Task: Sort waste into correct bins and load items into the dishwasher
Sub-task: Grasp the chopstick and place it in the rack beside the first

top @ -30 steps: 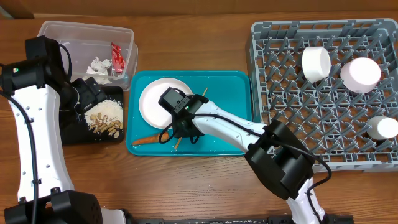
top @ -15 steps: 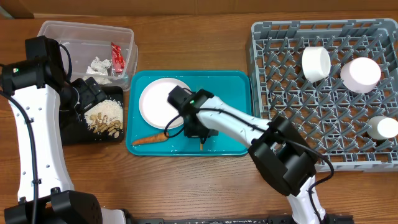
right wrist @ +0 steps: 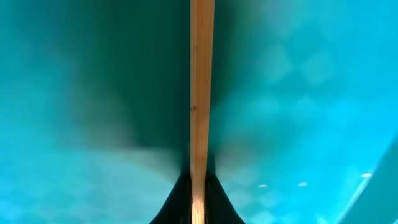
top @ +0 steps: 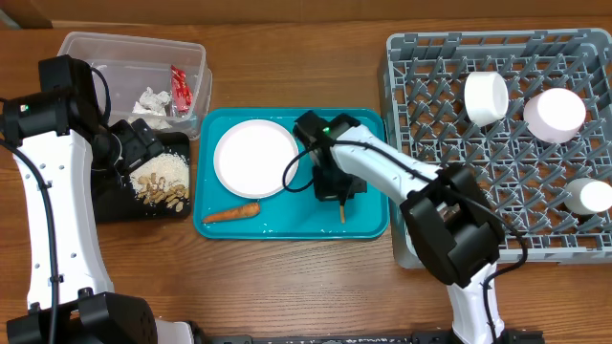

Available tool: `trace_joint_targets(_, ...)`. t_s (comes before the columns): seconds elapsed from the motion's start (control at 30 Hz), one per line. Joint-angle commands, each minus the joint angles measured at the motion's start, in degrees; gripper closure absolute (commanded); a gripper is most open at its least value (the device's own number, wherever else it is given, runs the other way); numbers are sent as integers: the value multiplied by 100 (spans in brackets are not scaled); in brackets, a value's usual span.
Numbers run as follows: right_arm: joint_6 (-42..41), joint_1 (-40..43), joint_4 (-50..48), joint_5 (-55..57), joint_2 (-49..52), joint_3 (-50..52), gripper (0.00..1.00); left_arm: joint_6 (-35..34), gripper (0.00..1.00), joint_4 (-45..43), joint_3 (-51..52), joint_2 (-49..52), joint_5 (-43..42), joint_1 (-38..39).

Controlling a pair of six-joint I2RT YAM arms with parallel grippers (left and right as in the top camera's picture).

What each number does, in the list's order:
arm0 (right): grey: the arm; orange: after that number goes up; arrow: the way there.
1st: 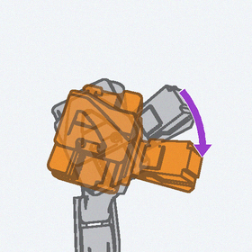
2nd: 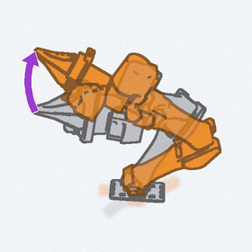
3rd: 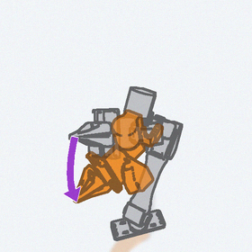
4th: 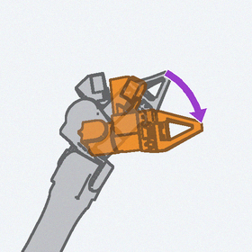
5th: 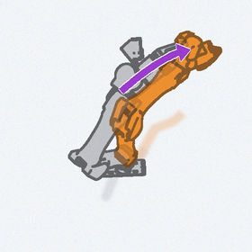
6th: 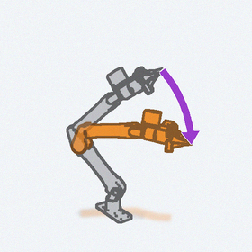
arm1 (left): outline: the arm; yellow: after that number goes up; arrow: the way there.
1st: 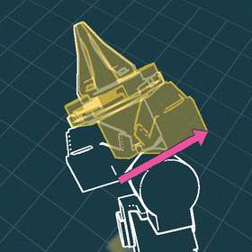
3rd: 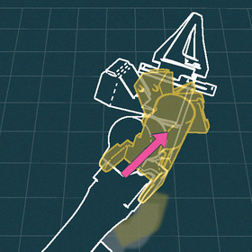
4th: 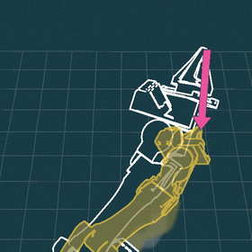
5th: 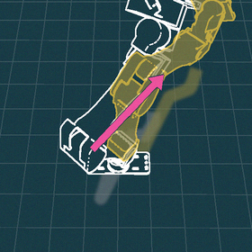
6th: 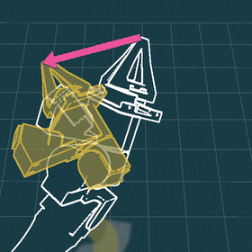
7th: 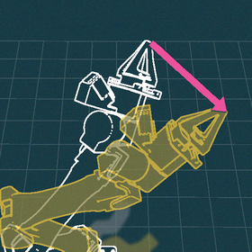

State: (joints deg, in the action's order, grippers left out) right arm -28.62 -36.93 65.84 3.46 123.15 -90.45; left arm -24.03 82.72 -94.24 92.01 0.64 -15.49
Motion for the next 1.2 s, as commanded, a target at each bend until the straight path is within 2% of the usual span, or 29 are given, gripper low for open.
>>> trace_joint_targets(0.0, 476, 289, 59, 125, -645, 33, 96, 26, 0, -15, -52, -24, -26, 13)
trace_joint_targets(0.17, 1113, 767, 205, 166, -1729, 33, 96, 26, 0, -15, -52, -24, -26, 13)
trace_joint_targets(0.33, 1845, 1390, 509, 210, -2330, 33, 96, 24, 0, -17, -52, -24, -28, 13)
trace_joint_targets(0.5, 2149, 2031, 957, 229, -2308, 48, 96, 24, 0, -20, -52, -24, -28, 13)
trace_joint_targets(0.7, 2422, 2201, 1189, 11, -2083, 57, 96, 24, 0, -17, -52, -24, -28, 13)
trace_joint_targets(1.0, 2411, 2201, 704, 4, -2037, 745, 96, 24, 0, -13, -52, -24, -28, 13)
trace_joint_targets(1.03, 2396, 2201, 656, 4, -2037, 811, 95, 24, 0, -15, -52, -24, -28, 13)
trace_joint_targets(1.13, 2393, 2201, 531, 4, -2037, 938, 79, 24, 0, -17, -52, -24, -26, 13)
trace_joint_targets(1.17, 2393, 2201, 514, -9, -2037, 940, 78, 24, 0, -15, -52, -24, -28, 13)
